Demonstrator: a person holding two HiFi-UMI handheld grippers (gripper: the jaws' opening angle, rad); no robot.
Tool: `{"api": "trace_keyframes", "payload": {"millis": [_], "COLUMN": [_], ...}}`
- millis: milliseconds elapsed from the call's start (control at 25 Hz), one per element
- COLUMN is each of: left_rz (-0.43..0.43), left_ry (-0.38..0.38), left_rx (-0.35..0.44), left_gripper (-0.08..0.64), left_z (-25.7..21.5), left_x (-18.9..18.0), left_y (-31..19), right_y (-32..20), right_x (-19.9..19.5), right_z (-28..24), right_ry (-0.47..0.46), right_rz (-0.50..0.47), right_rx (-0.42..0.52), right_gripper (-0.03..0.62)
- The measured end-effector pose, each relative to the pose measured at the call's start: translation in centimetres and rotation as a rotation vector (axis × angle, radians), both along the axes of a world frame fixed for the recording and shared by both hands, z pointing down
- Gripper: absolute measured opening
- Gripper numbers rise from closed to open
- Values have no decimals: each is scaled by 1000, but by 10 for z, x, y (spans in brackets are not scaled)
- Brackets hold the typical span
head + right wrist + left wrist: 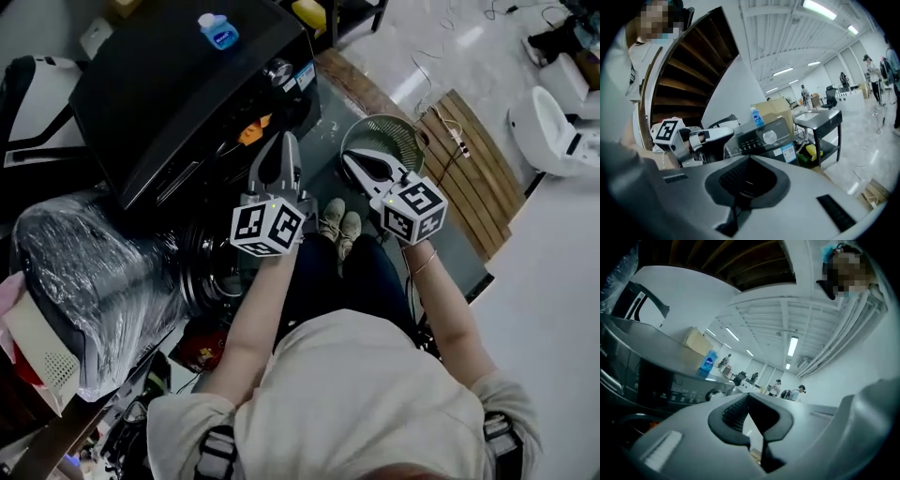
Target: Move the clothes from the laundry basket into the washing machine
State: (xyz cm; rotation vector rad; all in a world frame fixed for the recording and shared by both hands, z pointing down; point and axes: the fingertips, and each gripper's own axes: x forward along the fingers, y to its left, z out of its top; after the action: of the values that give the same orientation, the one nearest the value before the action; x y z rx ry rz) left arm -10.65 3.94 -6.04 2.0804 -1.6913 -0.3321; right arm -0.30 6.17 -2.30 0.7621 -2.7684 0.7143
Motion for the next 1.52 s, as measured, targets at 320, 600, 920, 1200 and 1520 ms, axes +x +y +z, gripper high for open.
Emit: {"api": "trace_keyframes", "payload": {"millis": [320, 600, 920, 1200, 1520], "left_rz": [390, 442, 429, 418, 402], "left_ry": [-17, -115, -276, -266, -266], "left_rx": [86, 90, 53, -16, -62], "left_gripper": [9, 9, 9, 9, 9], "left_z": [-66, -79, -73, -60, -48], "left_x": [56, 76, 87, 90, 86], "left_y": [19, 41, 49, 52, 50], "right_y": [30, 34, 31, 33, 35], "right_x": [1, 3, 10, 13, 15], "right_z": [-89, -107, -130, -125, -115], "right_ry": [86, 195, 144, 106, 110], "right_rz": [-67, -19, 82, 109, 107], "right_rx": [251, 334, 370, 339, 307], "right_gripper": [8, 8, 8, 8, 8]}}
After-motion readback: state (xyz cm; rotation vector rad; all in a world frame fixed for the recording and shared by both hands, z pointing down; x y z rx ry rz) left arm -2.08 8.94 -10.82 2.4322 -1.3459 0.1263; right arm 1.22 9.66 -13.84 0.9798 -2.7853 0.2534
